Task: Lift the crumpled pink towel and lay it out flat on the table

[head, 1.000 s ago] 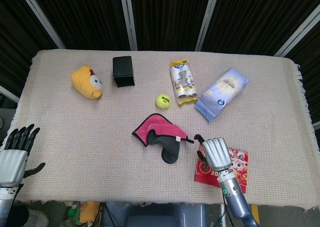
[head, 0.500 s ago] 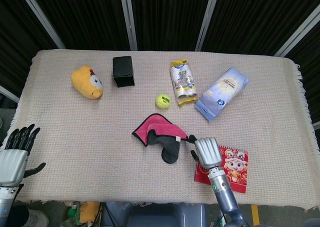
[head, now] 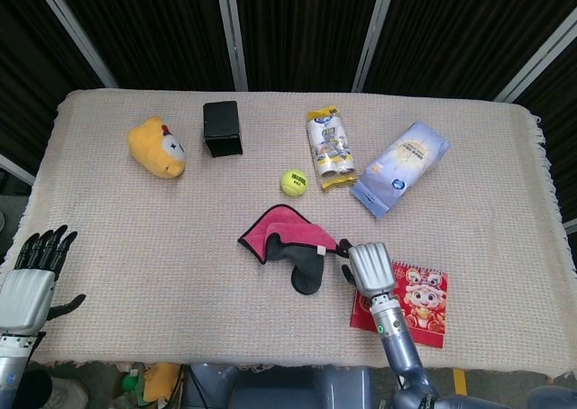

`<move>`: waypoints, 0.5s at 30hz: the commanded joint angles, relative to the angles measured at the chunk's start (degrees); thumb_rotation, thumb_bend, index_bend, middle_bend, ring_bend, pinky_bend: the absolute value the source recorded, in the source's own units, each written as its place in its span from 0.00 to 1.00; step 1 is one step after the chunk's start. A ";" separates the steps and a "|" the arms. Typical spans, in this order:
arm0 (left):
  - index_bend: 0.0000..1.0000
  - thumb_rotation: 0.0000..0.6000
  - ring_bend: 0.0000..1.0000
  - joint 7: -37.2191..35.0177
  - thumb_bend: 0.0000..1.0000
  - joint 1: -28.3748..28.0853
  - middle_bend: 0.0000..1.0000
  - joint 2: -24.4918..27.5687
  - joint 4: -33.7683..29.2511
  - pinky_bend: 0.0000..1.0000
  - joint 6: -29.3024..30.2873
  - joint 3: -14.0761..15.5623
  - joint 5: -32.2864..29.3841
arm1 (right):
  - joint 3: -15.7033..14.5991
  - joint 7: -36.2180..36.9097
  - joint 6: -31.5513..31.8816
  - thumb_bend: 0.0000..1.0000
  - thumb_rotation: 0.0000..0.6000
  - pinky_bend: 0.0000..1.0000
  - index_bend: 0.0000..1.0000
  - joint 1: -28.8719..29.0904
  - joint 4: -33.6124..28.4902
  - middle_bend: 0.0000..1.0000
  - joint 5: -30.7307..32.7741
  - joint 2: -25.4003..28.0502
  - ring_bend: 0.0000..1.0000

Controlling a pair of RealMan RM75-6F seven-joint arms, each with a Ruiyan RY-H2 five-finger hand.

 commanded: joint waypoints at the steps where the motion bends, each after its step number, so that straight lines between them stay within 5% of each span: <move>1: 0.00 1.00 0.00 0.00 0.00 0.00 0.00 0.00 -0.04 0.00 0.10 -0.01 0.06 | 0.33 0.20 -0.11 0.34 1.00 1.00 0.46 0.40 0.89 1.00 0.49 -0.48 1.00; 15: 0.00 1.00 0.00 0.43 0.00 -0.17 0.00 -0.34 0.09 0.00 -0.25 0.35 0.21 | 0.34 1.95 0.58 0.34 1.00 1.00 0.51 0.83 3.28 1.00 1.08 -0.85 1.00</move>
